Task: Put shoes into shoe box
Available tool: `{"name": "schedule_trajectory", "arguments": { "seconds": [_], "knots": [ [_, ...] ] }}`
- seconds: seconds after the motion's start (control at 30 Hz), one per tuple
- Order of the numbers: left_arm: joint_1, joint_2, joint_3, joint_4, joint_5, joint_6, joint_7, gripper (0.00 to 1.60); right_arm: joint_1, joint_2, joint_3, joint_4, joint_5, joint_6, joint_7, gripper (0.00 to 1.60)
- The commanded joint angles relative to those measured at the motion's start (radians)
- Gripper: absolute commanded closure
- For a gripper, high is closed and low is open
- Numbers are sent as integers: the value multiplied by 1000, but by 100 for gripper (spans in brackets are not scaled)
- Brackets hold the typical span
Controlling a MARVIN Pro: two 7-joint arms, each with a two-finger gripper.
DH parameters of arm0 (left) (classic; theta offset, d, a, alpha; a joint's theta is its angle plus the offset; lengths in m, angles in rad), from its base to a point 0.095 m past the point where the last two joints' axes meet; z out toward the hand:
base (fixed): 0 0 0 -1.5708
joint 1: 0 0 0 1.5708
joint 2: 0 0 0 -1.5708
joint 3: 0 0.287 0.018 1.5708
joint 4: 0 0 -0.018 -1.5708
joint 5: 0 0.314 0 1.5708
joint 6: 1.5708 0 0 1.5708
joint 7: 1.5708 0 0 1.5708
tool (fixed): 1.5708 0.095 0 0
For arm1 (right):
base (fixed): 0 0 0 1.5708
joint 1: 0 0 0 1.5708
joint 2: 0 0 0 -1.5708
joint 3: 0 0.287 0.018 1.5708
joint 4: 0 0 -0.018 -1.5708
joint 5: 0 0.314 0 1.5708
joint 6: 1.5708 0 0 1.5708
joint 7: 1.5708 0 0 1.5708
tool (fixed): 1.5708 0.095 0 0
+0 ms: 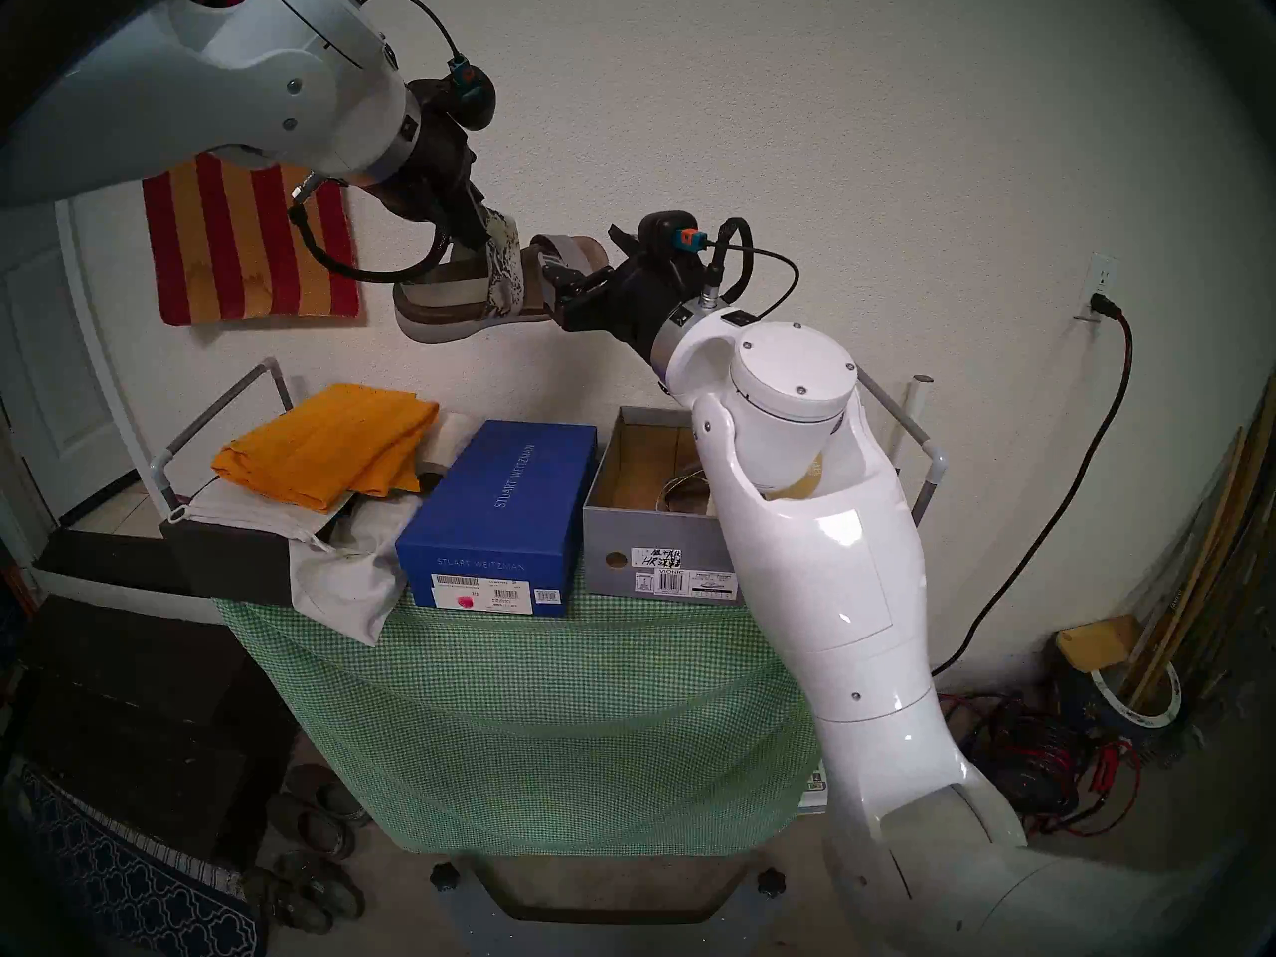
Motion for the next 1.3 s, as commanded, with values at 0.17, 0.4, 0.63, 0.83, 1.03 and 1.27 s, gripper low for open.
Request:
{"name": "schedule_trajectory", "arguments": {
  "seconds": [0.17, 0.4, 0.63, 0.83, 1.03, 1.27],
  "knots": [
    [-8, -3, -6, 3, 4, -2, 2, 160, 58, -54, 13, 155, -2, -136, -25, 0],
    [-8, -3, -6, 3, 4, -2, 2, 160, 82, -78, -6, 208, -20, -183, -46, 0],
    [-8, -3, -6, 3, 4, -2, 2, 160, 90, -94, -40, 238, -54, -208, -73, 0],
    [-8, -3, -6, 3, 4, -2, 2, 160, 93, -98, -46, 249, -66, -218, -86, 108],
    [-8, -3, -6, 3, 4, -3, 2, 160, 100, -98, -45, 261, -70, -224, -85, 160],
    [-8, -3, -5, 3, 4, -3, 2, 160, 104, -85, -68, 275, -153, -340, -127, 160]
  ]
}}
